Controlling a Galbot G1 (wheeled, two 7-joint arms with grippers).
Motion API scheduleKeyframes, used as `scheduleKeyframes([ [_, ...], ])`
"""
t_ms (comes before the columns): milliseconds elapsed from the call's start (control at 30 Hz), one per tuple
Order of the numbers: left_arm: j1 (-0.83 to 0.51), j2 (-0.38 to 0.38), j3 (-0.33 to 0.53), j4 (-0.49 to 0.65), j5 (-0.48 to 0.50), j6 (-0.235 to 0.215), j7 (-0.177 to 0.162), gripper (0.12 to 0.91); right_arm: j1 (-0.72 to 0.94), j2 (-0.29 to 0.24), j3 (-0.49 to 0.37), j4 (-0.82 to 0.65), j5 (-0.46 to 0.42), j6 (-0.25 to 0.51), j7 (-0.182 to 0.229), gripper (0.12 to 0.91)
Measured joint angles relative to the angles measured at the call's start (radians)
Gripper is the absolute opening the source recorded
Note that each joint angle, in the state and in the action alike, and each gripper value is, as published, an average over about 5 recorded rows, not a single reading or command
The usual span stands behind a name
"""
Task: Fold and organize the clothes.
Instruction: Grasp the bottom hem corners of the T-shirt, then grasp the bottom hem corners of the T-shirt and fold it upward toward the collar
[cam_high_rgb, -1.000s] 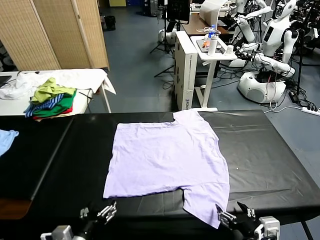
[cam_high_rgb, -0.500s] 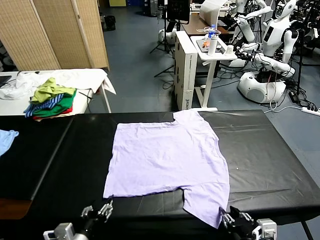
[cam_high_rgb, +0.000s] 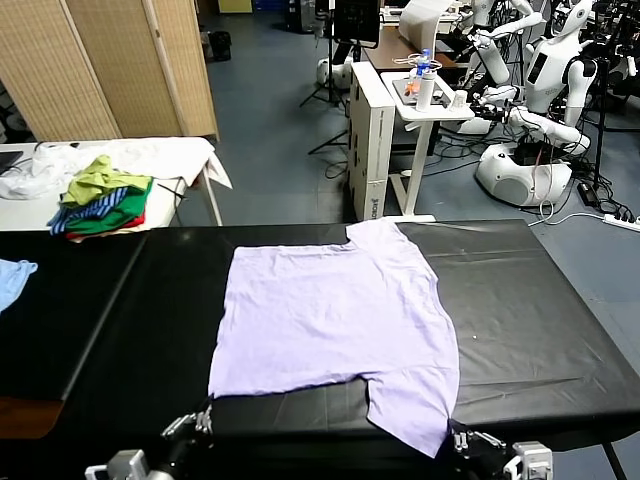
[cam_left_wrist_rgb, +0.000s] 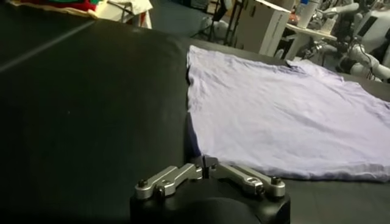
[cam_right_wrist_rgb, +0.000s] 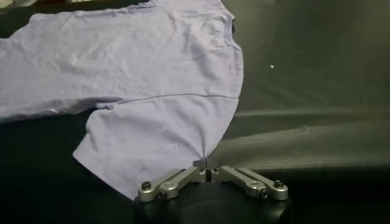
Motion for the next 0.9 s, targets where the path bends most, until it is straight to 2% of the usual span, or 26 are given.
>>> scheduleKeyframes([
  [167,0.066,-0.005,-0.011,-0.056,0.007,-0.002,-0.006,0.146,-0.005,-0.004,-0.001,0.011,0.009,0.019,-0.011,0.14],
  [433,0.114,-0.023,-0.021,-0.124,0.015,-0.022,-0.014,0.146,0.074,-0.03,0.009,-0.016,0.041,0.157,-0.082,0.14],
  [700,0.043,-0.053,-0.012,-0.087,0.021,-0.057,-0.014,0.146,0.296,-0.085,-0.034,-0.144,0.07,0.239,-0.13,0.14],
  [900,-0.058,-0.041,-0.001,-0.013,0.023,-0.058,-0.014,0.146,0.48,-0.109,-0.096,-0.283,0.07,0.25,-0.133,0.14],
])
